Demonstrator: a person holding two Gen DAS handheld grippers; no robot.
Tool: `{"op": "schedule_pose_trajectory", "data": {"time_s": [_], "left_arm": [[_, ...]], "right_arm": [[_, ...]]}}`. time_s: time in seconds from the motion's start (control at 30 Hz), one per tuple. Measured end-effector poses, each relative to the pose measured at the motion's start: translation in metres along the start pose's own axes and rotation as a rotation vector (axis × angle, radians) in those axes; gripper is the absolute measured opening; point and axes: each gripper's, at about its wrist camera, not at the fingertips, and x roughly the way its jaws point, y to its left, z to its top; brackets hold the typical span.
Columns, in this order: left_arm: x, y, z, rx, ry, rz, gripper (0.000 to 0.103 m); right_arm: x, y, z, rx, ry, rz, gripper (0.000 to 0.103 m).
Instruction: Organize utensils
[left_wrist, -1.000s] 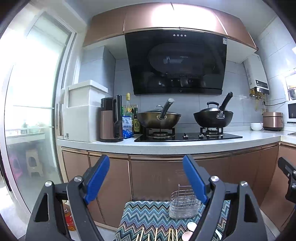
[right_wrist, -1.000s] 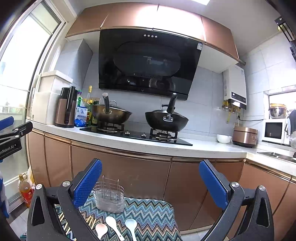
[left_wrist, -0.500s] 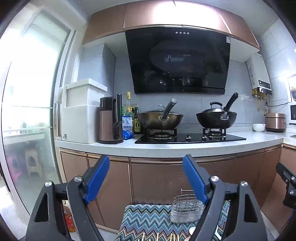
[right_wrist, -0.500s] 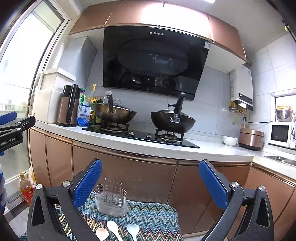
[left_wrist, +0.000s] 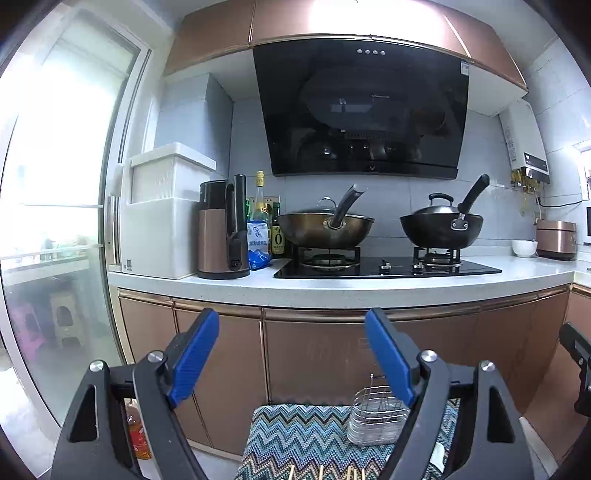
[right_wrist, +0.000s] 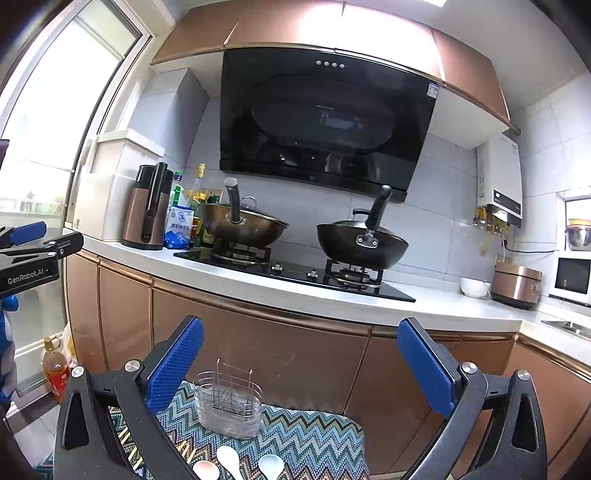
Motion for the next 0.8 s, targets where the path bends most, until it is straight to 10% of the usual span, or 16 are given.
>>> {"op": "schedule_pose_trajectory", "data": {"time_s": [0.47, 0.8], "left_arm": [[0.036, 0.004, -0.023, 0.045, 0.104, -0.025, 0.080], [0.098, 0.033, -0.119, 0.023, 0.521, -0.205, 0.079]], "right_arm": [[0.030, 0.000, -0.022, -0.049, 0.069, 0.084, 0.102], [0.091, -0.013, -0.103, 0.034, 0.366, 0.340, 0.071]]}}
